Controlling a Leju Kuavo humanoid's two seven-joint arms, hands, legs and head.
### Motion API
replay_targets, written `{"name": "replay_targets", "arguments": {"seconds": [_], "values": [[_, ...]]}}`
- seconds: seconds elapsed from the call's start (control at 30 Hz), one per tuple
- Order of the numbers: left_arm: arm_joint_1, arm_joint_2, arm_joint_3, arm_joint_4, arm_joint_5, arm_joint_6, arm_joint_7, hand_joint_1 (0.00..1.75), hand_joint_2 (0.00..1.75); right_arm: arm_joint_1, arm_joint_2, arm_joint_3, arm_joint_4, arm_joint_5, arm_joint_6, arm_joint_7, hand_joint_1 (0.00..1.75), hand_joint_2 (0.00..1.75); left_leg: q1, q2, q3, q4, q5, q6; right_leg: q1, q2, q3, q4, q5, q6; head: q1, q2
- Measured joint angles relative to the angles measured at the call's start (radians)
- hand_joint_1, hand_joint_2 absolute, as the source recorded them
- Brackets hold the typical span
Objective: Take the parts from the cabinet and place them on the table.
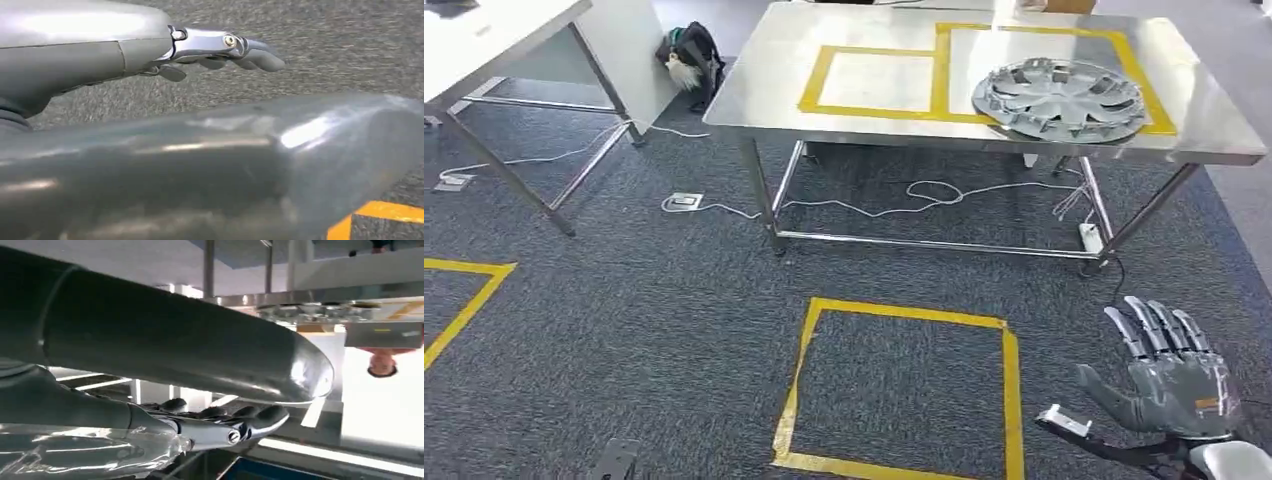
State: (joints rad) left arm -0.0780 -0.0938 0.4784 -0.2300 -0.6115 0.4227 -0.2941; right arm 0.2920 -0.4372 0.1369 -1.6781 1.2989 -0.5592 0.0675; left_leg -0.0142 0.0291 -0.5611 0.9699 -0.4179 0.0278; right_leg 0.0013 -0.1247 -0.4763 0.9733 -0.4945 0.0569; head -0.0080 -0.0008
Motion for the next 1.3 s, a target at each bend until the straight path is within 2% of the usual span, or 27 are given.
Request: {"name": "replay_targets", "arguments": {"seconds": [0.07,0.1,0.17,0.2,0.23,0.3,0.33,0.37,0.47,0.5,0.53,0.57,0.6,0.63,0.7,0.73,0.8,0.83,0.87,0.9,1.0,1.03,1.1,1.17,1.2,1.23,1.3], "values": [[0.0,-0.002,0.0,0.0,-0.001,0.0,0.0,0.0,0.0,-0.001,0.0,-0.001,0.0,0.0,0.0,0.001,0.0,0.0,0.003,-0.018,-0.005,-0.001,0.006,0.01,-0.004,0.084,-0.037,0.075,-0.054,0.009,0.011,0.0],[-0.002,0.0,0.0,0.0,-0.001,0.0,0.0,0.0,0.0,0.0,0.0,-0.002,0.002,-0.001,0.001,0.002,0.0,0.0,0.003,-0.028,-0.008,-0.001,0.008,0.013,-0.005,0.105,-0.073,0.152,-0.093,0.011,0.013,0.0],[-0.003,0.0,0.001,0.0,-0.001,-0.001,0.0,0.0,0.0,0.0,0.0,0.0,0.006,-0.004,0.002,0.001,0.0,0.0,-0.002,-0.052,-0.016,0.0,0.012,0.019,-0.005,0.119,-0.161,0.325,-0.153,0.011,0.013,0.0],[-0.002,0.0,0.001,0.0,-0.002,-0.001,0.0,0.0,0.0,0.0,0.0,0.0,0.008,-0.007,0.002,0.001,0.0,0.0,-0.004,-0.063,-0.018,0.0,0.015,0.02,-0.005,0.121,-0.174,0.342,-0.145,0.009,0.013,0.0],[0.0,-0.001,0.001,0.0,-0.002,-0.001,0.001,0.0,0.0,-0.001,0.0,0.0,0.009,-0.009,0.002,0.001,0.0,0.0,-0.005,-0.075,-0.018,0.0,0.017,0.02,-0.004,0.121,-0.163,0.312,-0.114,0.006,0.013,0.0],[-0.001,-0.001,0.002,0.0,-0.004,-0.001,0.001,0.0,0.0,-0.004,0.0,0.0,0.01,-0.014,0.001,-0.005,0.0,0.0,-0.006,-0.101,-0.017,0.001,0.021,0.016,-0.004,0.137,-0.081,0.132,-0.011,-0.003,0.013,0.0],[-0.001,0.0,0.003,0.0,-0.005,-0.001,0.001,0.0,0.0,-0.006,0.0,0.0,0.01,-0.015,0.001,-0.005,0.0,0.0,-0.006,-0.11,-0.018,0.002,0.023,0.012,-0.006,0.172,-0.043,0.05,0.021,-0.005,0.014,0.0],[-0.004,0.0,0.005,0.0,-0.006,-0.001,0.001,0.0,0.0,-0.008,0.0,0.0,0.011,-0.016,0.001,-0.006,0.0,0.0,-0.013,-0.12,-0.025,0.008,0.026,0.008,-0.012,0.211,-0.031,0.014,0.007,-0.006,0.013,0.0],[0.001,0.0,0.01,0.0,-0.007,-0.001,0.001,0.0,0.0,-0.01,0.0,0.0,0.014,-0.018,0.001,-0.009,0.0,0.0,-0.002,-0.147,-0.042,0.006,0.04,-0.012,-0.003,0.186,-0.032,0.017,0.012,-0.016,0.013,0.0],[0.003,0.002,0.011,0.0,-0.007,0.0,0.002,0.0,0.0,-0.011,0.0,0.0,0.014,-0.018,0.001,-0.009,0.0,0.0,-0.005,-0.159,-0.046,0.007,0.045,-0.018,-0.01,0.176,-0.032,0.012,0.02,-0.023,0.012,0.0],[0.005,0.005,0.011,0.0,-0.007,0.0,0.002,0.0,0.0,-0.015,0.001,0.0,0.014,-0.018,0.002,-0.009,0.0,0.0,-0.005,-0.132,-0.051,0.015,0.035,-0.02,-0.015,0.16,-0.031,0.007,0.026,-0.026,0.015,0.0],[0.005,-0.001,0.011,0.0,-0.007,0.0,0.002,0.0,0.0,-0.013,0.002,0.0,0.014,-0.018,0.001,-0.01,0.0,0.0,-0.008,-0.084,-0.065,0.045,0.004,-0.028,-0.014,0.154,-0.031,0.005,0.028,-0.03,0.002,0.0],[0.002,0.002,0.011,0.0,-0.008,0.0,0.002,0.0,0.0,-0.012,0.003,0.0,0.014,-0.018,0.001,-0.01,0.0,0.0,-0.004,-0.062,-0.095,0.11,-0.037,-0.035,-0.015,0.141,-0.033,0.005,0.029,-0.032,-0.003,0.0],[-0.001,0.001,0.011,0.0,-0.008,0.0,0.002,0.0,0.0,-0.009,0.003,0.0,0.015,-0.018,0.001,-0.01,0.0,0.0,0.002,-0.049,-0.135,0.198,-0.082,-0.043,-0.015,0.127,-0.036,0.005,0.029,-0.032,-0.003,0.0],[-0.002,0.001,0.011,0.0,-0.01,0.0,0.002,0.0,0.0,-0.01,0.003,0.0,0.016,-0.018,0.002,-0.01,0.0,0.0,0.009,-0.042,-0.187,0.315,-0.121,-0.052,-0.015,0.1,-0.04,0.006,0.03,-0.032,-0.004,0.0],[-0.001,0.001,0.011,0.0,-0.01,-0.001,0.002,0.0,0.0,-0.009,0.004,0.0,0.017,-0.018,0.002,-0.011,0.0,0.0,0.012,-0.041,-0.183,0.313,-0.111,-0.054,-0.016,0.089,-0.04,0.006,0.03,-0.032,-0.003,0.0],[0.001,0.001,0.014,0.0,-0.009,-0.001,0.002,0.0,0.0,-0.01,0.004,0.0,0.017,-0.018,0.002,-0.011,0.0,0.0,0.016,-0.036,-0.116,0.198,-0.043,-0.056,-0.017,0.066,-0.039,0.006,0.028,-0.028,-0.003,0.0],[0.0,0.002,0.015,0.0,-0.008,-0.001,0.002,0.0,0.0,-0.011,0.004,0.0,0.017,-0.018,0.003,-0.011,0.0,0.0,0.016,-0.018,-0.066,0.114,-0.008,-0.056,-0.019,0.058,-0.036,0.007,0.026,-0.023,-0.003,0.0],[0.0,0.001,0.016,0.0,-0.006,-0.001,0.002,0.0,0.0,-0.012,0.004,0.0,0.016,-0.018,0.003,-0.012,0.0,0.0,0.015,0.023,-0.02,0.042,0.008,-0.056,-0.015,0.049,-0.033,0.007,0.024,-0.016,-0.004,0.0],[-0.004,0.0,0.016,0.0,-0.006,-0.002,0.002,0.0,0.0,-0.011,0.004,0.0,0.017,-0.018,0.003,-0.013,0.0,0.0,0.008,0.024,-0.01,0.008,-0.006,-0.049,-0.009,0.043,-0.036,0.016,0.017,-0.007,-0.008,0.0],[-0.001,0.0,0.018,0.0,-0.003,-0.005,0.002,0.0,0.0,-0.016,0.004,0.0,0.017,-0.017,0.003,-0.014,0.0,0.0,0.005,-0.001,-0.022,0.019,-0.007,-0.021,-0.009,0.018,-0.031,0.009,0.018,0.006,0.002,0.0],[0.002,0.0,0.018,0.0,-0.002,-0.005,0.002,0.0,0.0,-0.017,0.004,0.001,0.017,-0.017,0.003,-0.014,0.0,0.0,0.01,-0.01,-0.018,0.014,-0.002,-0.011,-0.014,0.024,-0.03,0.011,0.011,0.016,-0.001,0.0],[0.002,0.002,0.02,0.0,-0.001,-0.005,0.002,0.0,0.0,-0.018,0.004,0.0,0.017,-0.017,0.002,-0.015,0.0,0.0,0.011,-0.023,-0.02,0.013,0.0,0.002,-0.015,0.099,-0.071,0.098,-0.047,0.018,0.007,0.0],[-0.001,0.002,0.023,0.0,-0.001,-0.005,0.002,0.0,0.0,-0.015,0.005,0.002,0.019,-0.018,0.002,-0.016,0.0,0.0,0.008,-0.043,-0.022,0.014,0.0,0.006,-0.013,0.119,-0.157,0.276,-0.122,0.018,0.01,0.0],[0.0,0.001,0.023,0.0,-0.001,-0.006,0.002,0.0,0.0,-0.013,0.005,0.003,0.019,-0.018,0.002,-0.017,0.0,0.0,0.006,-0.052,-0.022,0.014,0.0,0.007,-0.012,0.121,-0.187,0.333,-0.137,0.017,0.009,0.0],[0.002,0.001,0.024,0.0,-0.001,-0.006,0.002,0.0,0.0,-0.013,0.005,0.003,0.021,-0.018,0.002,-0.017,0.0,0.0,0.004,-0.064,-0.021,0.014,0.001,0.007,-0.012,0.121,-0.202,0.35,-0.128,0.015,0.01,0.0],[0.004,0.001,0.024,0.0,0.0,-0.006,0.002,0.0,0.0,-0.013,0.005,0.003,0.023,-0.018,0.002,-0.017,0.0,0.0,0.004,-0.089,-0.019,0.015,0.001,0.007,-0.012,0.126,-0.156,0.236,-0.045,0.008,0.01,0.0]]}}
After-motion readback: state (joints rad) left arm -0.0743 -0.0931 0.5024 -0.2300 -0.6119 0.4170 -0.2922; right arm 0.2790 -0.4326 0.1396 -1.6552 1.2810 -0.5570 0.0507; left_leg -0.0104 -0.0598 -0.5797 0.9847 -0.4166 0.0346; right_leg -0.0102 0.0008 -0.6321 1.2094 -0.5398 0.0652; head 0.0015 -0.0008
